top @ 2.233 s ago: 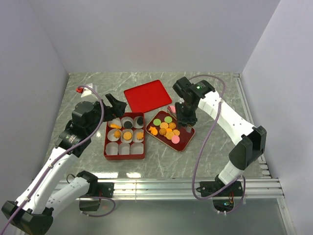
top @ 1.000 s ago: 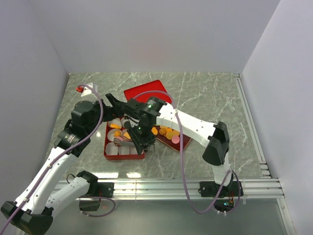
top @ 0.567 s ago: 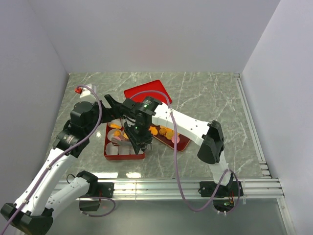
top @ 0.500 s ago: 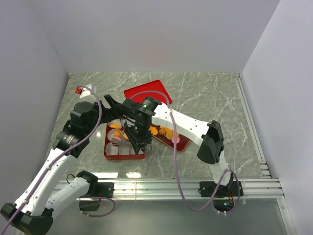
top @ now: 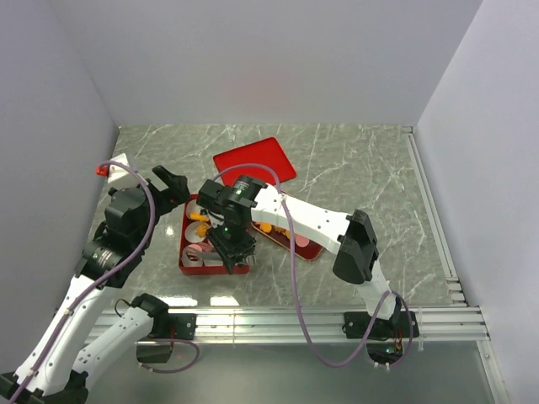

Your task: Pack the cookies

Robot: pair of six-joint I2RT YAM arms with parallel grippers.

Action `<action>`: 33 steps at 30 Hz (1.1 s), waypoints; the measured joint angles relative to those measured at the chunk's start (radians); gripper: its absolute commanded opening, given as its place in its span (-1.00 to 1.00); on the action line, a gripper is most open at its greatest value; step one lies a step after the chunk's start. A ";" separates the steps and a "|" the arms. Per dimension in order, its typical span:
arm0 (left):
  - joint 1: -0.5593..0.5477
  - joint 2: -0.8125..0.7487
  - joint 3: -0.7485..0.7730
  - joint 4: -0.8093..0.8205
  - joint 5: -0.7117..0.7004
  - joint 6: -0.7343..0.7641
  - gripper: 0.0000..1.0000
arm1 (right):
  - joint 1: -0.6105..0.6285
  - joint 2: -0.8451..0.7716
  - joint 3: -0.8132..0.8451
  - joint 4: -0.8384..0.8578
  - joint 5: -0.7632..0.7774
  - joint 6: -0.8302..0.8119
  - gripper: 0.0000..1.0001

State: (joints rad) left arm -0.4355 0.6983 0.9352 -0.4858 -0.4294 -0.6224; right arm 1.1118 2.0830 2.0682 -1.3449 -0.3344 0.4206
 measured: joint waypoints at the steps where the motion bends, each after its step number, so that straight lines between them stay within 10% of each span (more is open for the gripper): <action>1: 0.000 -0.009 0.002 0.002 -0.022 0.000 0.99 | 0.005 0.002 0.000 0.000 0.000 0.000 -0.27; 33: 0.000 -0.020 0.014 -0.013 -0.045 0.006 0.99 | 0.018 0.048 0.000 0.007 0.046 0.011 0.05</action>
State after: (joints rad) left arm -0.4355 0.6785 0.9489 -0.4984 -0.4740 -0.6167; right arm 1.1294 2.1315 2.0682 -1.3376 -0.2886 0.4313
